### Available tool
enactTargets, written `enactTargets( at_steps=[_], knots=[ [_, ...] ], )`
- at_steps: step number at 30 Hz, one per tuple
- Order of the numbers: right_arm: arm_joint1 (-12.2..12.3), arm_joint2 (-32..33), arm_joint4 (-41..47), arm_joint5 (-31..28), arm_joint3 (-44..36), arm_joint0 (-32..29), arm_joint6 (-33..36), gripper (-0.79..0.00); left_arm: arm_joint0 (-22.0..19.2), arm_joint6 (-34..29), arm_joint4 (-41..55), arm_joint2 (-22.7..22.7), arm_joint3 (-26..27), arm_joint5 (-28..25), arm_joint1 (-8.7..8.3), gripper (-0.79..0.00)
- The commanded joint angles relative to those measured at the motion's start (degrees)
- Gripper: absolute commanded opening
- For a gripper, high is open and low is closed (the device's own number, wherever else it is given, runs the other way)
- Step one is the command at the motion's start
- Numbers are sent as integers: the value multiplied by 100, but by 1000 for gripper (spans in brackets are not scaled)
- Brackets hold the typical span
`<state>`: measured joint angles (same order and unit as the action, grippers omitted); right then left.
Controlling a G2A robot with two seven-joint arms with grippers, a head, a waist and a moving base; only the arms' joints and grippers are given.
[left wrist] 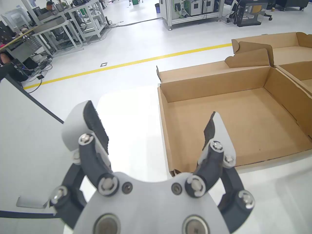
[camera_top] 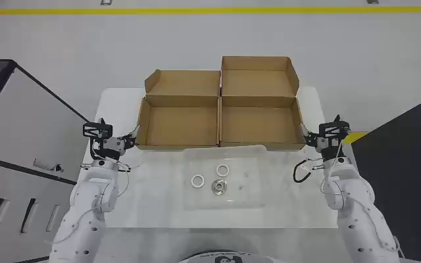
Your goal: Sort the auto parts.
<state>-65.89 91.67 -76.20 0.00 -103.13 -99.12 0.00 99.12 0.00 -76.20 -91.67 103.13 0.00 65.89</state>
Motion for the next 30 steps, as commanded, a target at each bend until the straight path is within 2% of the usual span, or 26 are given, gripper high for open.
enactTargets(
  at_steps=[1, 8, 12, 17, 25, 30],
  knots=[
    [0, 0, 0, 0, 0, 0, 0, -1, 0, 0, 0, 0, 0, 0, 0, -1],
    [0, -2, 22, -47, -21, 15, -6, 0, 0, 0, 0, 0, 0, 0, 0, 0],
    [43, 132, -133, -628, -216, 125, 37, 0, 0, 0, 0, 0, 0, 0, 0, 0],
    [123, 360, 176, -1937, -591, 346, 375, 0, 0, 0, 0, 0, 0, 0, 0, 0],
    [304, 626, 1116, -4434, -935, 865, 1511, 0, 0, 0, 0, 0, 0, 0, 0, 0],
    [422, 580, 1758, -5573, -935, 1203, 2245, 0, 0, 0, 0, 0, 0, 0, 0, 0]
  ],
)
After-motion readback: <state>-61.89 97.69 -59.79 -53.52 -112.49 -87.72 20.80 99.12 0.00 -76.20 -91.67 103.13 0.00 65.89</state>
